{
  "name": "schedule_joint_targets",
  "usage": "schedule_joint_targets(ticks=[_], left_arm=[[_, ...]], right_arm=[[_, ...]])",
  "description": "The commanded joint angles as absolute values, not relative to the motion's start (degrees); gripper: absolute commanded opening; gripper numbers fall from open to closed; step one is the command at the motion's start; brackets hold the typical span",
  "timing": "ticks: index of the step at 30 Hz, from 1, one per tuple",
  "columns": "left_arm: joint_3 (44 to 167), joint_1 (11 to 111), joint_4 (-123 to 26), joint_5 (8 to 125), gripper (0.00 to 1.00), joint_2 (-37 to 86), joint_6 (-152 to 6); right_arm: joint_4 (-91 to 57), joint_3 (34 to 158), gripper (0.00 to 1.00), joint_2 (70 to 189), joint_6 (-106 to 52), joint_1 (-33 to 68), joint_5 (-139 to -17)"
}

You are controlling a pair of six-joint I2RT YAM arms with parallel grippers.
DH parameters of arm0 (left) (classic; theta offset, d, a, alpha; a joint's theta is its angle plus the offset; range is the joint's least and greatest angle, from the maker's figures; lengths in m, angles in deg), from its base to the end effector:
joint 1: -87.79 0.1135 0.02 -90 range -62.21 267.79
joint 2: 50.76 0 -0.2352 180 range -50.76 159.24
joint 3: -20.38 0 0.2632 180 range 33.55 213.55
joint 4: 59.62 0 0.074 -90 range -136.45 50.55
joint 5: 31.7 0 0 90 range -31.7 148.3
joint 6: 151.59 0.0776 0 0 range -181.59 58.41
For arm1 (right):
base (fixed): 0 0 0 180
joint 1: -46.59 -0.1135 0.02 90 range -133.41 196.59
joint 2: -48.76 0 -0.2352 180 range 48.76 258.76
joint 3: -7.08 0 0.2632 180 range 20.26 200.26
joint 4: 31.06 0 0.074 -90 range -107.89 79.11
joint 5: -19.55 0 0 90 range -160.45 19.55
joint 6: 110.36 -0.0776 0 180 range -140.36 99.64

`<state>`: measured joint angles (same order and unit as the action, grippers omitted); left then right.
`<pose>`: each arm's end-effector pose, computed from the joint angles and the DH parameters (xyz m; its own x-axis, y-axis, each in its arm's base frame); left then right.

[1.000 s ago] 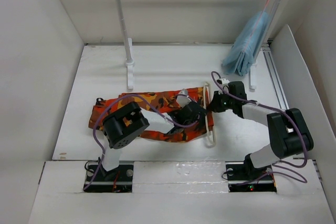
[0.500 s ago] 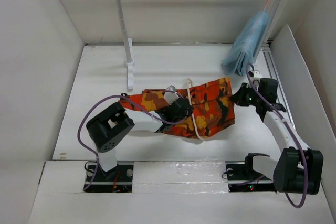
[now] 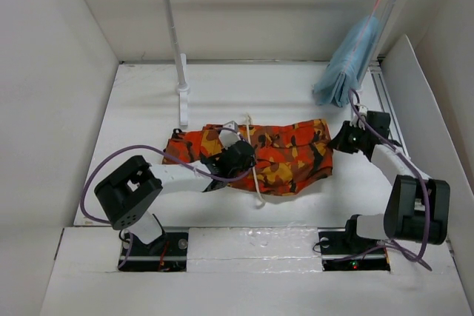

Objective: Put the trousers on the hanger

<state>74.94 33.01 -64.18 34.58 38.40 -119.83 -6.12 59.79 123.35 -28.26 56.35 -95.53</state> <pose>0.2324 -0.2751 0.1266 -0.6171 -0.4756 -0.6269 0.0425 0.7754 -0.6301 0.3017 -0.0185 0.1369 -0.7300 0.2519 -0.6353 -0.0323 0.9159 0.4002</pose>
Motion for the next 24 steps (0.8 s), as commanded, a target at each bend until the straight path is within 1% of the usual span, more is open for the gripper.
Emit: schedule_joint_targets(ticks=[1,4,6,9,13,20,21,22,24], left_arm=[[74.6,32.95,-59.54,32.19,0.0,36.6,-108.72],[75.04,32.33,-59.98,33.6,0.0,36.69,-104.4],[75.13,32.33,-60.51,33.96,0.0,36.51,-103.87],[76.26,31.63,-61.83,35.01,0.0,36.86,-103.08],[80.21,31.1,-61.13,35.27,0.0,37.13,-102.99],[86.54,31.1,-55.24,31.23,0.0,36.95,-104.05],[86.99,31.1,-55.06,31.23,0.0,36.17,-104.39],[87.78,31.1,-54.28,31.23,0.0,35.73,-104.74],[89.44,31.1,-52.43,30.62,0.0,34.24,-105.62]], right_arm=[[-15.33,64.38,0.0,127.05,-26.69,57.58,-92.24],[-15.6,66.57,0.0,131.18,-25.63,57.58,-93.73],[-15.78,66.84,0.0,131.11,-25.72,56.78,-94.44],[-15.16,66.23,0.0,129.8,-25.28,55.03,-91.38],[-14.98,65.0,0.0,129.53,-25.89,53.8,-91.28],[-13.23,65.52,0.01,129.8,-26.59,50.72,-89.35],[-12.79,65.61,0.05,129.62,-26.94,50.11,-89.26],[-11.83,65.79,0.21,128.66,-27.12,49.58,-89.17],[-10.25,66.31,0.41,127.17,-27.12,49.06,-89.43]])
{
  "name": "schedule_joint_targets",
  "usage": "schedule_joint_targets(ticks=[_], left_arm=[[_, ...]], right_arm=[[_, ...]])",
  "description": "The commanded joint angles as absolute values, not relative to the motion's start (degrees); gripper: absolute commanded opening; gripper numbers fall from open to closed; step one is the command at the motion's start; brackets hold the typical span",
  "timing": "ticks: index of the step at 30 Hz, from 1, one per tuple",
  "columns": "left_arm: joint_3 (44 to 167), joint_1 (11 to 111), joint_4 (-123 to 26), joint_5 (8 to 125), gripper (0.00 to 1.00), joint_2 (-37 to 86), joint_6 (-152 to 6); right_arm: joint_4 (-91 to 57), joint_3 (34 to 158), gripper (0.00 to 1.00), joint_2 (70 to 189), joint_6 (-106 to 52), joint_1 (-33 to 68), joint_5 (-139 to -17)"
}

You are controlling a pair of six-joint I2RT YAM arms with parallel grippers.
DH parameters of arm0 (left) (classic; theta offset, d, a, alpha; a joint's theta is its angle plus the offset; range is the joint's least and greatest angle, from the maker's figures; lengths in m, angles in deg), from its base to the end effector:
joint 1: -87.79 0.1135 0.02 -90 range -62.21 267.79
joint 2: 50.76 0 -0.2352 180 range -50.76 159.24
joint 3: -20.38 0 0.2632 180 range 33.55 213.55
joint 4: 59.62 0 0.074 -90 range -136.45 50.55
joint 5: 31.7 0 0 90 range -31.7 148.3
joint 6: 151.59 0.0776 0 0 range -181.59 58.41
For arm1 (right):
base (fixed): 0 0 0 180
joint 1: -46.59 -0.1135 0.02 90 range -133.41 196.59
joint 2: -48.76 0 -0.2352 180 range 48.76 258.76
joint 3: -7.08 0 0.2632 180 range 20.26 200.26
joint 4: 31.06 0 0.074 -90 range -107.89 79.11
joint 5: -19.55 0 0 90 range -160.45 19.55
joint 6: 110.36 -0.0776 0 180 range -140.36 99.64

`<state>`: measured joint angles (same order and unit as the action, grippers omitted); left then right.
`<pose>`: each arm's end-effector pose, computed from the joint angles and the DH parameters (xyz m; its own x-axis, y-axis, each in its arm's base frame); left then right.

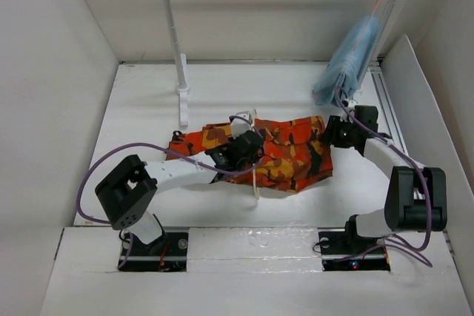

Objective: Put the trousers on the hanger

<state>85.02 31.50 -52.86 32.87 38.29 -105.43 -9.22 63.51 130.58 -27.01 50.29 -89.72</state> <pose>0.2381 -0.2968 0.1653 -0.5863 -0.2483 -0.7711 0.1958 0.8802 -0.4323 0.3253 0.0046 0.1254 -0.7465 0.1578 -0.6464 -0.0768 0.9445 0.3193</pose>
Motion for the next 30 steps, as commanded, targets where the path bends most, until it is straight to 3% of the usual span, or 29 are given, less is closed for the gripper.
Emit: schedule_joint_targets(ticks=[1,4,6,12,17,30], left_arm=[[91.72,31.1,-49.99,30.09,0.0,33.79,-105.63],[97.42,31.1,-44.19,27.99,0.0,30.98,-105.28],[102.86,31.1,-40.5,26.49,0.0,28.79,-103.44],[119.58,31.1,-29.85,26.4,0.0,29.3,-98.43],[132.42,31.1,-24.56,27.27,0.0,31.85,-95.0],[119.34,31.1,-38.79,27.71,0.0,29.57,-98.24]], right_arm=[[-7.63,66.66,0.56,124.63,-27.12,49.05,-89.26],[-1.14,68.42,0.76,119.0,-26.43,48.52,-89.7],[3.62,70.35,0.82,109.72,-26.59,46.51,-90.22],[8.22,75.71,0.85,95.37,-33.17,37.92,-96.63],[5.5,83.87,0.9,92.88,-42.58,26.83,-97.26],[-19.56,78.97,0.89,103.24,-57.36,5.91,-96.55]])
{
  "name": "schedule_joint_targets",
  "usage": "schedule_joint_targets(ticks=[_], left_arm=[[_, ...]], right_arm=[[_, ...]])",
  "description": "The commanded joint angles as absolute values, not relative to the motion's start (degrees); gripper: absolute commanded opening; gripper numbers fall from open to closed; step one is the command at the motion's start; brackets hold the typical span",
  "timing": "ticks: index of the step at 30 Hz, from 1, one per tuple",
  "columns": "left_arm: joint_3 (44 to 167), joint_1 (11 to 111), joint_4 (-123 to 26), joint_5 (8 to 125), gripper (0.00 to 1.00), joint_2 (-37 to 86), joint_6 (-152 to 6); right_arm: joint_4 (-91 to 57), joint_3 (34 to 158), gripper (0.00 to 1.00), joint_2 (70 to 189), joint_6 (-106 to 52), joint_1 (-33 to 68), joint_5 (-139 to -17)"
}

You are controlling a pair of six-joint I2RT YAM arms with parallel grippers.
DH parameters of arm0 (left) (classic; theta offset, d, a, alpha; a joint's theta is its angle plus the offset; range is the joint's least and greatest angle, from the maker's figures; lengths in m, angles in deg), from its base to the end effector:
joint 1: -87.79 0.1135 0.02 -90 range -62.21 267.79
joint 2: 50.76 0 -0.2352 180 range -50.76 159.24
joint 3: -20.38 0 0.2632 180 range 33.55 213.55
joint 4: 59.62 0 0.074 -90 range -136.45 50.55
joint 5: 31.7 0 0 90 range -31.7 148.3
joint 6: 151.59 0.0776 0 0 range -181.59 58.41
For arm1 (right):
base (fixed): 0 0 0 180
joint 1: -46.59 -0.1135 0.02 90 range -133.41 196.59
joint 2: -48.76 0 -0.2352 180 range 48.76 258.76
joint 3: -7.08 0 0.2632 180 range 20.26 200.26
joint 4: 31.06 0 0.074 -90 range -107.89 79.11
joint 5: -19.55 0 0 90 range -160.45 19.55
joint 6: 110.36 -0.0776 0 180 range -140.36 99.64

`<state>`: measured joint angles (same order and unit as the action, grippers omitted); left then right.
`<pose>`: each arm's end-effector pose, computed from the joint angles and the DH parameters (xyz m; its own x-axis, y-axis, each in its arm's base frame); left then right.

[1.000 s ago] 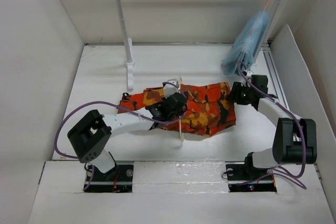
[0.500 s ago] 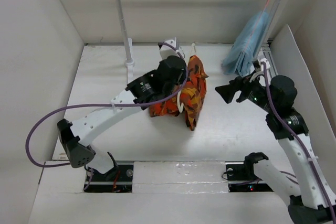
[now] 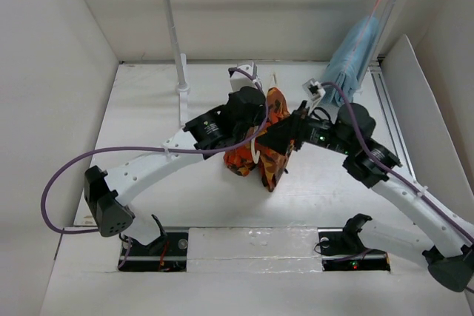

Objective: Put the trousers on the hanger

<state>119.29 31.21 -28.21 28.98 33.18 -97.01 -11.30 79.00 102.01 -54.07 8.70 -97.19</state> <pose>0.2439 -0.3007 0.3753 -0.3989 -0.3130 -0.8619 0.2919 0.8477 -0.4429 0.1931 0.1945 0.3835 -0.5139 0.2281 -0.8270 -0.7432 0.3629 0.5620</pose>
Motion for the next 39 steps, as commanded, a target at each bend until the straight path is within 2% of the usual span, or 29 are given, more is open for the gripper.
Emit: schedule_joint_targets(ticks=[1,8,9,11,12,13,15,18,21,22,23,25,26,31,32,34,35,37,38,39], left_arm=[[119.16,31.1,-38.97,27.72,0.0,29.66,-98.33],[118.81,31.1,-40.12,27.8,0.0,29.3,-97.8],[118.81,31.1,-40.29,27.98,0.0,29.22,-97.8],[118.98,31.1,-40.29,28.68,0.0,29.3,-97.89],[118.9,31.1,-40.29,28.77,0.0,29.22,-98.15],[118.55,31.1,-40.38,29.29,0.0,29.13,-98.33],[118.2,31.1,-40.21,29.39,0.0,28.78,-98.59],[117.32,31.1,-40.21,29.65,0.0,27.99,-99.03],[117.14,31.1,-39.86,29.91,0.0,27.29,-99.38],[117.14,31.1,-39.86,30.17,0.0,27.2,-99.47],[116.79,31.1,-39.68,30.26,0.0,26.85,-99.91],[116.79,31.1,-39.51,30.35,0.0,26.58,-100.09],[116.79,31.1,-39.16,30.35,0.0,26.49,-100.35],[119.93,31.1,-37.92,30.7,0.0,26.23,-98.6],[121.08,31.1,-37.66,30.79,0.22,26.32,-97.9],[123.54,31.1,-37.31,30.79,0.45,26.32,-96.32],[124.42,31.1,-37.31,31.05,0.6,26.06,-95.96],[126.27,31.1,-37.13,31.67,0.69,25.62,-95.35],[127.06,31.1,-37.04,32.02,0.77,25.18,-95.26],[127.77,31.1,-36.61,32.37,0.8,25.09,-95.17]], right_arm=[[-18.86,79.49,0.89,104.03,-56.66,5.03,-95.94],[-13.93,78.19,0.86,105.62,-57.0,-1.22,-86.97],[-15.24,77.83,0.82,105.71,-57.18,-1.22,-87.15],[-16.82,76.69,0.79,106.5,-57.36,-1.22,-87.06],[-17.27,76.34,0.7,106.94,-57.36,-1.22,-87.06],[-19.27,76.16,0.64,107.99,-57.18,-1.22,-87.06],[-19.82,75.64,0.57,108.87,-56.83,-1.75,-86.19],[-22.0,73.89,0.52,109.84,-56.31,-1.75,-83.73],[-27.88,71.95,0.4,109.84,-56.39,-1.75,-82.41],[-28.69,71.33,0.34,109.93,-56.22,-1.75,-82.14],[-29.83,71.33,0.16,110.28,-56.13,-1.75,-82.14],[-30.63,71.76,0.03,110.63,-55.78,-1.75,-82.75],[-30.8,71.94,0.0,110.63,-55.95,-1.75,-82.93],[-33.44,72.56,0.0,107.92,-58.66,-2.28,-81.01],[-33.88,72.82,0.0,107.39,-59.37,-1.76,-80.91],[-34.93,73.61,0.0,106.33,-61.39,-0.7,-81.52],[-35.02,74.13,0.0,106.07,-61.84,0.52,-81.61],[-34.41,76.5,0.0,105.89,-62.63,1.67,-82.22],[-34.06,77.47,0.0,106.06,-62.81,2.81,-82.4],[-33.19,79.39,0.0,106.32,-62.72,3.34,-82.75]])
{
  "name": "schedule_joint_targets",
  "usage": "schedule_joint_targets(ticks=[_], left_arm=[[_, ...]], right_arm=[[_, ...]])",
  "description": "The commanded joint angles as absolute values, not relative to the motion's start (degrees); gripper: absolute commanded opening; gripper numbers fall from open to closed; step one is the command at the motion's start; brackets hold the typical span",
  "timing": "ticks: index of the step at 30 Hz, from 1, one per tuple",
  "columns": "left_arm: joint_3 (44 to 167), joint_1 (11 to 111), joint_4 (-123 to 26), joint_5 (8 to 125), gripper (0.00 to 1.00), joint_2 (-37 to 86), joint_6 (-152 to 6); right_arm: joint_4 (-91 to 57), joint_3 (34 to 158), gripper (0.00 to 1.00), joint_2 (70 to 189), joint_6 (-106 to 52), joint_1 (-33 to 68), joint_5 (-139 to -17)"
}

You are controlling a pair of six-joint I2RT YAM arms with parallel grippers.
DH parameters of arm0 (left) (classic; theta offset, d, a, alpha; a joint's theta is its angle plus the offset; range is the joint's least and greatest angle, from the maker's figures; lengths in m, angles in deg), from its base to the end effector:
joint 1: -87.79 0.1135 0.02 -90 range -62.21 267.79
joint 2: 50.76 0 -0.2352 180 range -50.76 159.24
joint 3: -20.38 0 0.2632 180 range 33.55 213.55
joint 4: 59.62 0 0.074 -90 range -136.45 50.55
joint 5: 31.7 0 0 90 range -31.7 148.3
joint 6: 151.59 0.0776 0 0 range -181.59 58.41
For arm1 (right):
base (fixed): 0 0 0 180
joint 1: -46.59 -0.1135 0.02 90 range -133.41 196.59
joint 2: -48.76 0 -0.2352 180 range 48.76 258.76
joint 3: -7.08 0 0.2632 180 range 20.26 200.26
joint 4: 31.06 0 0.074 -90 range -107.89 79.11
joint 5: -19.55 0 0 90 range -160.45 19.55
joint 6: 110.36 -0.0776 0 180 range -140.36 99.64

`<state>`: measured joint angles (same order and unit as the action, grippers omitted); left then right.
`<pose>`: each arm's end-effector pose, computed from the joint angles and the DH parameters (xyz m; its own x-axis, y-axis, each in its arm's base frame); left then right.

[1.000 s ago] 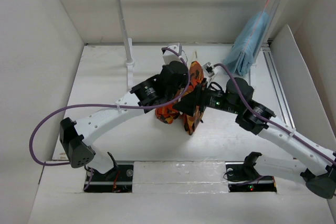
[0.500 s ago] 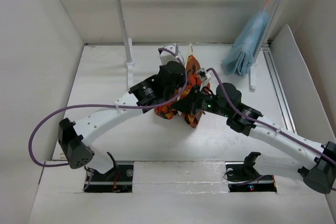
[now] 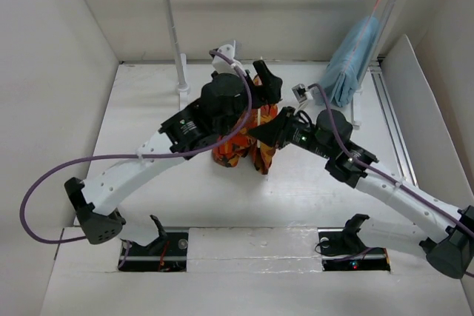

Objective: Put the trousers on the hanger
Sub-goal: Place the trousers on the hanger, then place the hanger at the clothesline.

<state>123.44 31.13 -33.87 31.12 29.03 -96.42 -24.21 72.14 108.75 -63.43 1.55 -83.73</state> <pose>0.2291 -0.2838 0.4428 -0.3007 -0.4673 -0.8314 0.3906 0.7349 -0.5544 0.2093 0.2348 0.3358 -0.5971 0.3426 -0.7253 -0.6066 0.3987 0.6878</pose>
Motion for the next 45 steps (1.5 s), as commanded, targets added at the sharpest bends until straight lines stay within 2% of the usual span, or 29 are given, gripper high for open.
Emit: schedule_joint_targets(ticks=[1,6,12,22,36,45], left_arm=[[129.08,31.1,-36.52,33.16,0.81,24.74,-94.91],[132.16,31.1,-38.27,34.75,0.9,20.97,-93.41],[132.35,31.1,-38.63,32.38,0.9,17.18,-91.74],[124.09,34.0,-35.99,30.1,0.89,12.52,-93.14],[115.92,34.53,-33.79,31.23,0.89,11.11,-95.17],[110.29,34.53,-31.68,31.15,0.89,8.21,-97.27]], right_arm=[[-32.66,80.37,0.0,106.5,-62.55,4.04,-83.62],[-32.3,84.76,0.0,108.17,-62.28,8.95,-86.88],[-31.51,90.39,0.0,109.84,-60.88,12.74,-90.04],[-38.53,98.04,0.0,111.51,-59.64,20.22,-92.86],[-39.86,110.43,0.0,117.83,-60.17,38.39,-96.38],[-46.44,114.48,0.0,124.25,-64.91,47.03,-98.48]])
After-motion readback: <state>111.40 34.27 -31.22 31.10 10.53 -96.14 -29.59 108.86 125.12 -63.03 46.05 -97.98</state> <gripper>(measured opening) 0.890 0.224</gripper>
